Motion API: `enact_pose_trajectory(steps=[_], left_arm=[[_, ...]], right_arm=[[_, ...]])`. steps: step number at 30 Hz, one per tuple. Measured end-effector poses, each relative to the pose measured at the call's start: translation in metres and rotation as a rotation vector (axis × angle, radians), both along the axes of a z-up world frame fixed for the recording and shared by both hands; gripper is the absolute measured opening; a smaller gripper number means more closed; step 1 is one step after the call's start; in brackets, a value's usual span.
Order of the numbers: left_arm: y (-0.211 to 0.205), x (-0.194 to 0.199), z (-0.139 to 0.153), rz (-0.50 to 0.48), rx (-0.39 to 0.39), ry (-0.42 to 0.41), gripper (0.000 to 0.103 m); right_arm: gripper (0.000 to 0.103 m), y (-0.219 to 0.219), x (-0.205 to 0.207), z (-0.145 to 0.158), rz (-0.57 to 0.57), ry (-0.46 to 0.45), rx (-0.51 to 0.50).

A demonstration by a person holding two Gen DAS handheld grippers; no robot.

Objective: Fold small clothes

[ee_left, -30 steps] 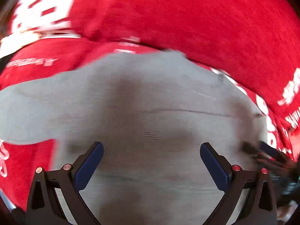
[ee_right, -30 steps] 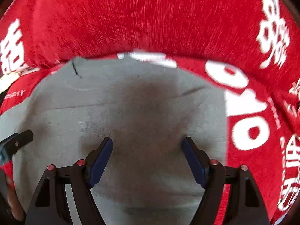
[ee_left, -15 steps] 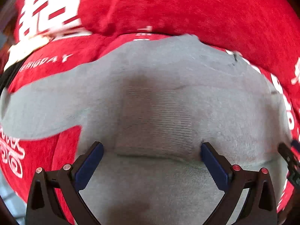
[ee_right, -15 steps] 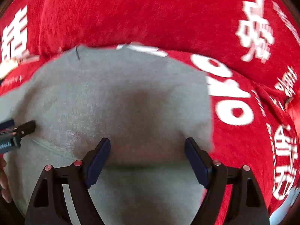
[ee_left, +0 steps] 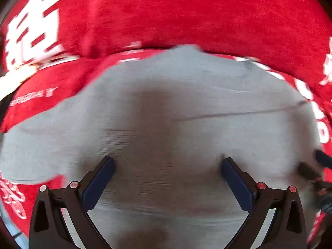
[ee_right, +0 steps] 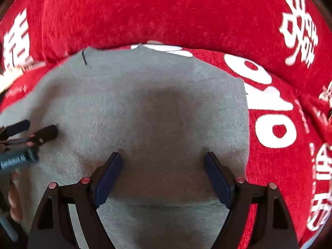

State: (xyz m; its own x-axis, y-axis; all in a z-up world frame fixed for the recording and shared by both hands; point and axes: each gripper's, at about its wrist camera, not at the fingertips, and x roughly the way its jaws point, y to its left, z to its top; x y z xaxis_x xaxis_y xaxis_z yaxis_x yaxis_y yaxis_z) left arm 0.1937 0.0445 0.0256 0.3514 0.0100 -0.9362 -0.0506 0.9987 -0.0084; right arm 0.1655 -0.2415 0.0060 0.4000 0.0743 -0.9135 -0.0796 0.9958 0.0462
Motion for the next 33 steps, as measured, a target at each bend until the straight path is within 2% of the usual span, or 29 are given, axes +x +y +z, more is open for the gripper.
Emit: enact_pose_trajectory(steps=[3, 5, 7, 9, 11, 14, 15, 16, 18, 20, 24, 26, 29, 31, 33], left_arm=[[0.047, -0.004, -0.002, 0.08, -0.111, 0.024, 0.103], [0.057, -0.011, 0.006, 0.109, -0.108, 0.018, 0.103], [0.057, -0.022, 0.019, 0.132, -0.043, -0.009, 0.103], [0.053, -0.039, 0.029, 0.133, -0.099, -0.052, 0.103], [0.038, -0.057, 0.026, 0.095, -0.127, -0.035, 0.103], [0.008, -0.081, 0.017, 0.01, -0.031, -0.011, 0.103], [0.002, -0.092, 0.009, -0.01, 0.0, 0.019, 0.103], [-0.001, -0.099, 0.004, -0.021, 0.008, 0.039, 0.103], [0.002, -0.124, 0.007, -0.015, 0.004, -0.007, 0.103], [0.007, -0.148, 0.007, -0.026, -0.022, 0.013, 0.103], [0.018, -0.186, 0.008, -0.067, -0.009, 0.044, 0.103], [0.027, -0.196, 0.007, -0.059, -0.026, 0.071, 0.103], [0.044, -0.201, 0.007, -0.035, -0.056, 0.134, 0.103], [0.047, -0.206, 0.015, -0.03, -0.056, 0.121, 0.103], [0.042, -0.209, 0.027, -0.066, -0.036, 0.058, 0.103]], right_arm=[[0.083, -0.007, -0.004, 0.003, -0.003, 0.004, -0.008], [0.084, 0.0, -0.013, 0.015, -0.019, -0.027, -0.054], [0.084, 0.011, -0.026, 0.028, -0.024, -0.078, -0.027], [0.084, 0.025, -0.035, 0.03, -0.016, -0.075, -0.007], [0.084, 0.045, -0.044, 0.021, 0.021, -0.034, -0.033], [0.084, 0.066, -0.064, -0.002, 0.085, 0.028, -0.063], [0.085, 0.068, -0.074, -0.009, 0.087, 0.031, -0.075], [0.085, 0.068, -0.086, -0.007, 0.09, -0.018, -0.085], [0.086, 0.064, -0.111, -0.007, 0.118, -0.014, -0.081], [0.087, 0.058, -0.132, -0.008, 0.143, -0.001, -0.073], [0.089, 0.047, -0.176, -0.01, 0.194, 0.012, -0.104], [0.091, 0.045, -0.195, -0.013, 0.225, 0.014, -0.143], [0.093, 0.036, -0.212, -0.015, 0.227, 0.083, -0.153], [0.093, 0.032, -0.214, -0.01, 0.197, 0.101, -0.134], [0.093, 0.032, -0.212, 0.001, 0.174, 0.07, -0.086]])
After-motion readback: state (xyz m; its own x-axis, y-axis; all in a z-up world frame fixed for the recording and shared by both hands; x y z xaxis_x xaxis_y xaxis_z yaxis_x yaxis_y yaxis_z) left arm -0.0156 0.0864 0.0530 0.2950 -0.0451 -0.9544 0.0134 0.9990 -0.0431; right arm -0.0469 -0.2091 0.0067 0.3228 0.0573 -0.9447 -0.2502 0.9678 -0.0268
